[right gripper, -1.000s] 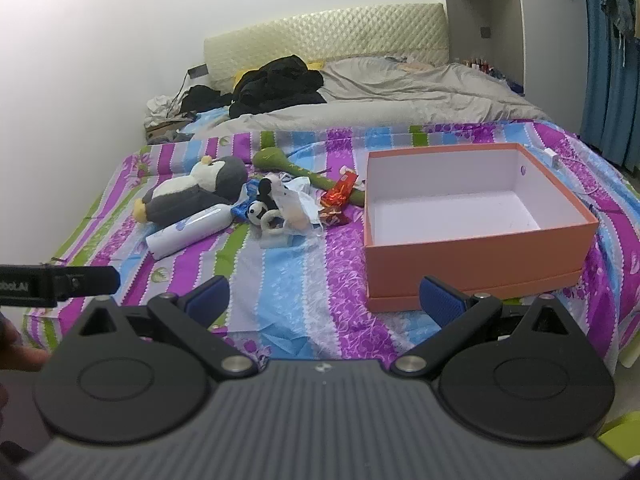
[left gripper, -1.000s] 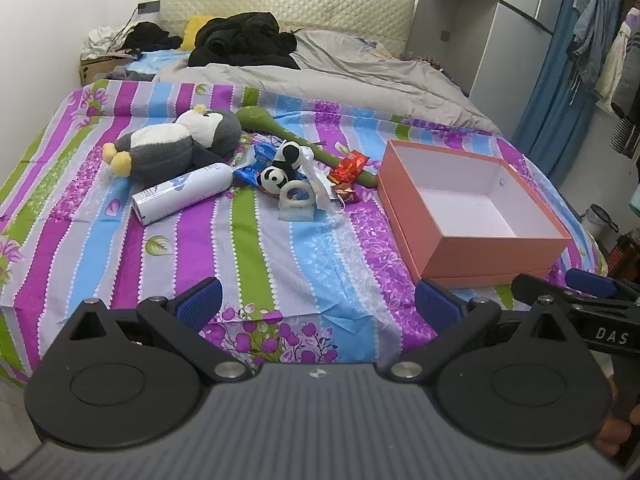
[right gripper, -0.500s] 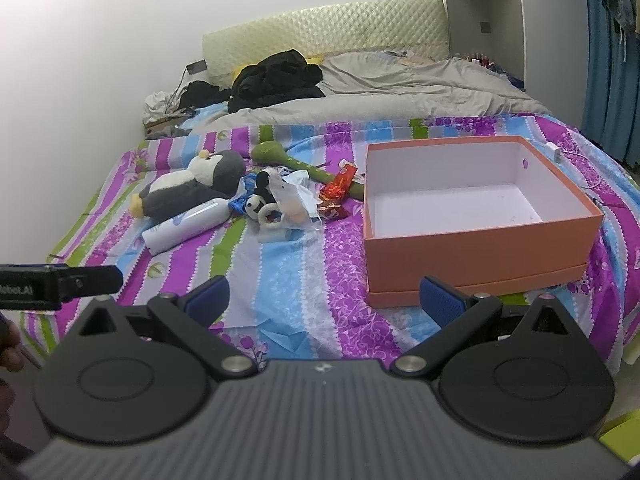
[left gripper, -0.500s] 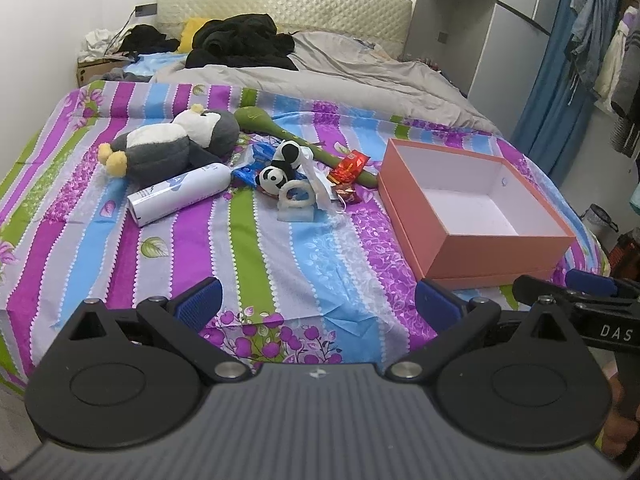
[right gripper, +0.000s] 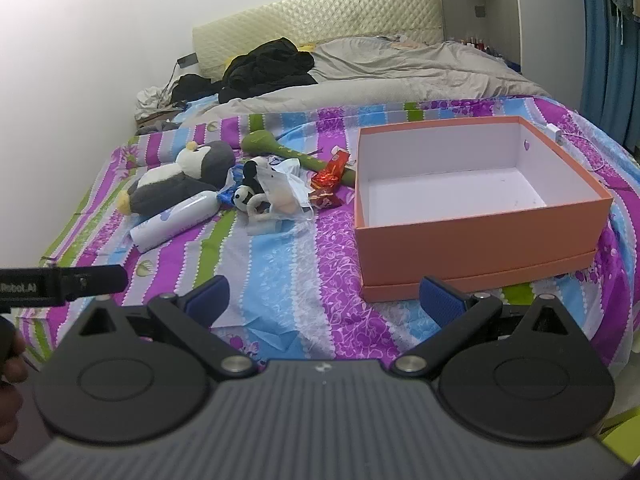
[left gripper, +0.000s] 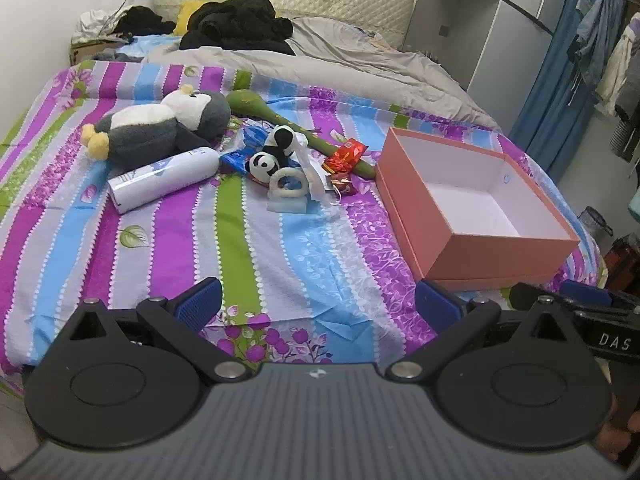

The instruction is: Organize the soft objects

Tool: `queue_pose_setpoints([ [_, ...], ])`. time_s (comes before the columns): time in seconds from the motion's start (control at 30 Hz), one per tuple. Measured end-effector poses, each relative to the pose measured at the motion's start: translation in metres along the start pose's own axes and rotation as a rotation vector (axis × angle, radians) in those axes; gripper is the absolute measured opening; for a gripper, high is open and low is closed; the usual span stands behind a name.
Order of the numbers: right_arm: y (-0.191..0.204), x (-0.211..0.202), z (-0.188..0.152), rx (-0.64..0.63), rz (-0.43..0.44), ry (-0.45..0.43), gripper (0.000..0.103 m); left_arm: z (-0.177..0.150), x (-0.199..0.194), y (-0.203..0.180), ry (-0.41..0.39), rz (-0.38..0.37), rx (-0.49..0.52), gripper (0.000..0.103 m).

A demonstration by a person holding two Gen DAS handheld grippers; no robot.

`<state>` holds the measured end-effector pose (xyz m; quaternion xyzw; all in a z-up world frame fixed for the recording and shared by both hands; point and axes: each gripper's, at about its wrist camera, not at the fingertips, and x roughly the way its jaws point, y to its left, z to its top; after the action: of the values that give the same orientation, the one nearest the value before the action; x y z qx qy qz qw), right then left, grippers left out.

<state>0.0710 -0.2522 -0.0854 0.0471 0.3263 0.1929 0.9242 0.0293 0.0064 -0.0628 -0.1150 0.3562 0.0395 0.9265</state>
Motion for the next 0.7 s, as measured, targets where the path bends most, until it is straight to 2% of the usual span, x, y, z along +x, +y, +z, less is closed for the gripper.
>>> queue_pose_setpoints([
  [0.17, 0.001, 0.006, 0.000, -0.010, 0.000, 0.009, 0.103, 0.001, 0.008, 0.004, 0.004, 0.005, -0.002, 0.103],
  [0.33, 0.004, 0.011, 0.000, -0.012, 0.019, 0.017, 0.103, 0.005, 0.015, 0.012, 0.004, -0.033, -0.025, 0.103],
  [0.53, 0.003, 0.021, 0.000, -0.007, 0.015, 0.036, 0.103, 0.004, 0.024, 0.021, -0.003, 0.002, -0.047, 0.103],
  [0.7, 0.002, 0.035, 0.004, -0.001, 0.002, 0.045, 0.103, 0.007, 0.041, 0.027, 0.022, 0.020, -0.050, 0.103],
])
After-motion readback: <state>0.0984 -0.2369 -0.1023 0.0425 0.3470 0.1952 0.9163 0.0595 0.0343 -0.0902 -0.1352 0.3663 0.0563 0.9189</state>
